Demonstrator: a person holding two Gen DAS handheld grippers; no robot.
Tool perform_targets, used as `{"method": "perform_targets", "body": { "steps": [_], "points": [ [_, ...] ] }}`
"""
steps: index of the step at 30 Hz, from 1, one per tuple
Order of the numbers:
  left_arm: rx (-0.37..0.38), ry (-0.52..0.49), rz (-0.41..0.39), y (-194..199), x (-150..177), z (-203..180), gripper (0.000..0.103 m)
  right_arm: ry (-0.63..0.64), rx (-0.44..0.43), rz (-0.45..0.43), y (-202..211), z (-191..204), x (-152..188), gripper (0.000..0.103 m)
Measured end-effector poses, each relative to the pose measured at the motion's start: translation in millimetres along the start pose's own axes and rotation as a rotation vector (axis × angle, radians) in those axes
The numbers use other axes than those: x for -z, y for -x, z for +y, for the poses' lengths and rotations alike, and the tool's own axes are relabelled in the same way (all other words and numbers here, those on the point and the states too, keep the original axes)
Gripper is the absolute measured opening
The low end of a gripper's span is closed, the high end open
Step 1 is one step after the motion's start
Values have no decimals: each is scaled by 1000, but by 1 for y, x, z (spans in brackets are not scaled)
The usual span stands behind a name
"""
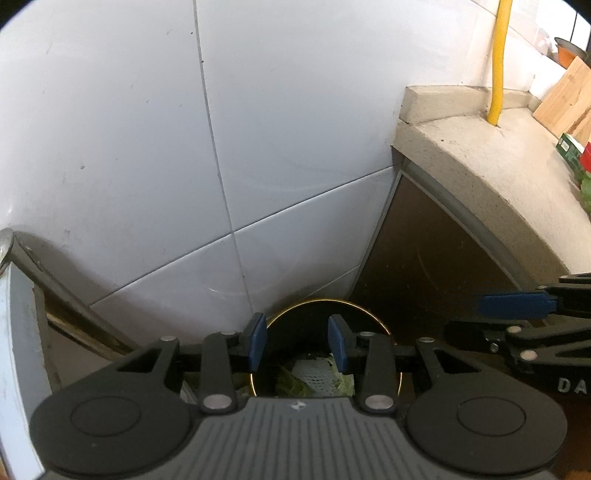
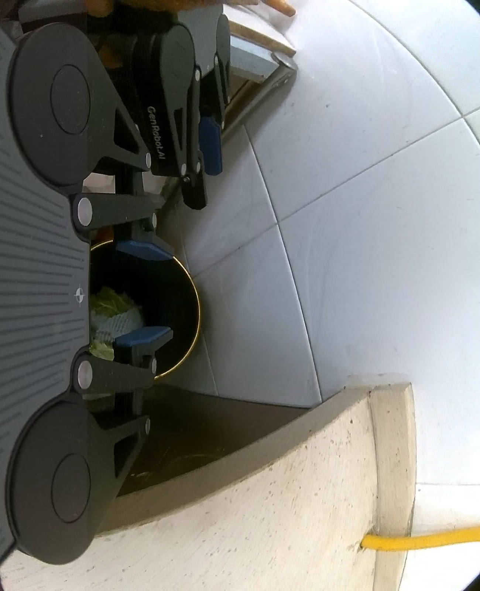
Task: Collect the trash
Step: 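Raise both tools from the bin back toward the greens on the counter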
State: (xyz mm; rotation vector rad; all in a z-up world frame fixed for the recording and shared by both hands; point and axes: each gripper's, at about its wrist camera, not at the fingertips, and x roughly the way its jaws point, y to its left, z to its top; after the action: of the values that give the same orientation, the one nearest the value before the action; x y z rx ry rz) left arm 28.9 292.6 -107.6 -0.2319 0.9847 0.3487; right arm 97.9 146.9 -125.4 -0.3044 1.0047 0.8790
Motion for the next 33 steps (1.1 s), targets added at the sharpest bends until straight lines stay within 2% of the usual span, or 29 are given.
{"method": "perform_targets", "body": {
  "steps": [4, 6, 8, 15, 33],
  "points": [
    [-5, -13, -2, 0, 1, -2, 33, 0, 20, -15, 8, 0, 5, 65],
    [-10, -20, 2, -1, 1, -3, 34, -3, 27, -21, 12, 0, 8, 68],
    [-15, -30, 5, -2, 1, -4, 39, -7, 30, -26, 16, -1, 11, 71],
    [-29, -61, 0, -2, 3, -9, 43, -21, 42, -37, 30, -5, 23, 78],
    [-46, -121, 2, -4, 6, -18, 48, -99, 104, -93, 74, -27, 54, 83]
  ]
}}
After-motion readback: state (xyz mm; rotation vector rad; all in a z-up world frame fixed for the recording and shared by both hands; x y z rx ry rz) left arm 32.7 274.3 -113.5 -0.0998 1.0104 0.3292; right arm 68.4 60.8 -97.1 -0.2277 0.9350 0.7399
